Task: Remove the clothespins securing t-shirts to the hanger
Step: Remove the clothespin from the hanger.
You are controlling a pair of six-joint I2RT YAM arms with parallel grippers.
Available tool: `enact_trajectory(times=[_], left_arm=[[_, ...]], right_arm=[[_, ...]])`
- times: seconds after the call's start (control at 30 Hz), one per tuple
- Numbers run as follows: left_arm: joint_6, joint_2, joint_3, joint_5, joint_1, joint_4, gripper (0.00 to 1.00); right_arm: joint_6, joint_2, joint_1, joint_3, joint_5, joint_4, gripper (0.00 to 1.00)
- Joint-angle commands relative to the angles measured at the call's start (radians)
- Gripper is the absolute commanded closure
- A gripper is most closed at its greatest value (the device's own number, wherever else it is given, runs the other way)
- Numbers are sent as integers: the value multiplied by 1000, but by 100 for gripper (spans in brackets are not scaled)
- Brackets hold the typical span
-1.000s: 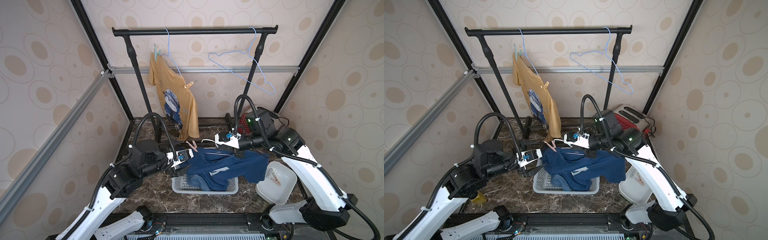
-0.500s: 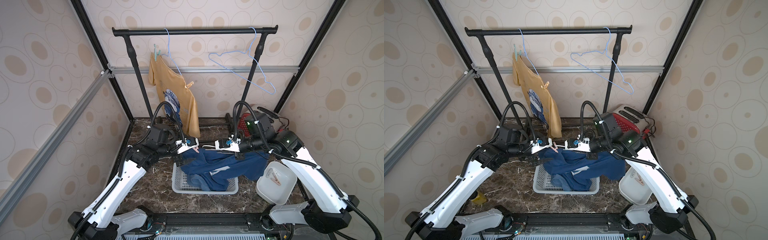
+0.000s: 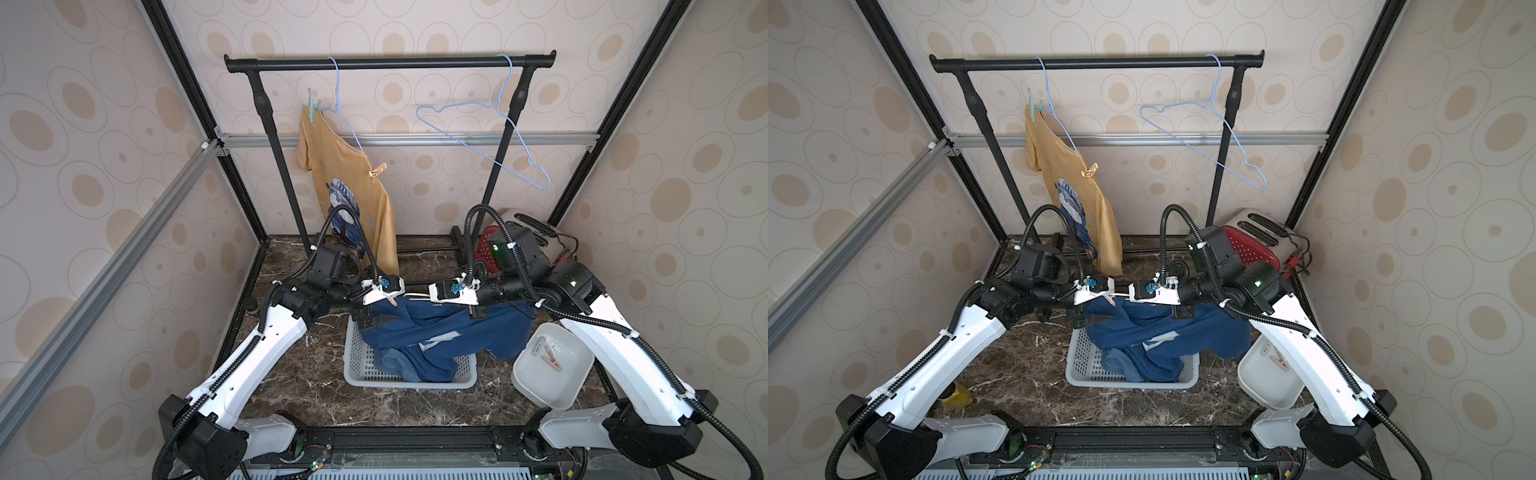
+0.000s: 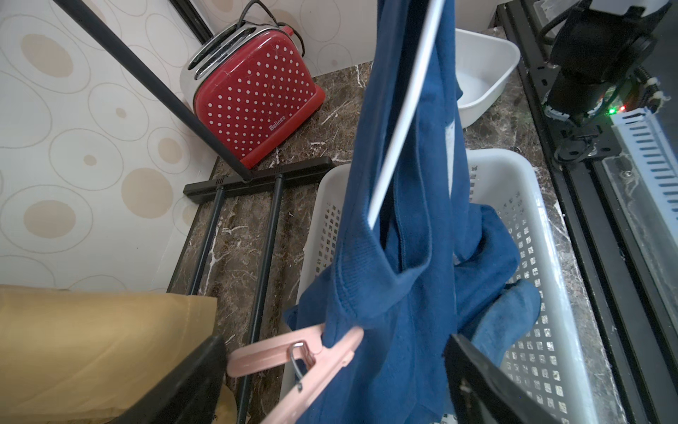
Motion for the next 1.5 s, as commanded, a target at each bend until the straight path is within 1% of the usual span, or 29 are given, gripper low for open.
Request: enact_trajectory(times=[0.0,0.13,0.2,0.3,0.43,0.5,0.67,0.77,0.87,1.0,1.37,1.47], left_arm=[[59,11,43,44,17,-4,7],[63,19,40,45,25,8,6],[55,10,33,38,33,66,6],[49,0,37,37,45,80,4],[51,28,69,87,49,24,5],[59,47,80,114,50,-33,6],[67,57,89,148,50,-66,8],[85,78,122,168,49,-137,10],[99,76,130,155,50,-168,12],[76,45,96,134,49,-121,13],[54,17,34,78,50,-65,23],[56,17,24,45,50,-48,27]], right_arm=[[-41,-24,7,-7,-5,23,100],[-49,-31,8,-15,5,32,100],[-50,-33,7,-17,7,31,100],[-48,-36,7,-20,6,31,100],[-49,-38,8,-20,11,35,100],[-48,-38,8,-20,11,39,100],[-53,-39,8,-23,9,38,100],[-54,-39,9,-24,17,41,100],[-51,-37,8,-23,18,42,100],[-46,-36,8,-27,23,45,100],[-38,-36,9,-37,33,60,100],[-34,-37,7,-35,28,64,100]])
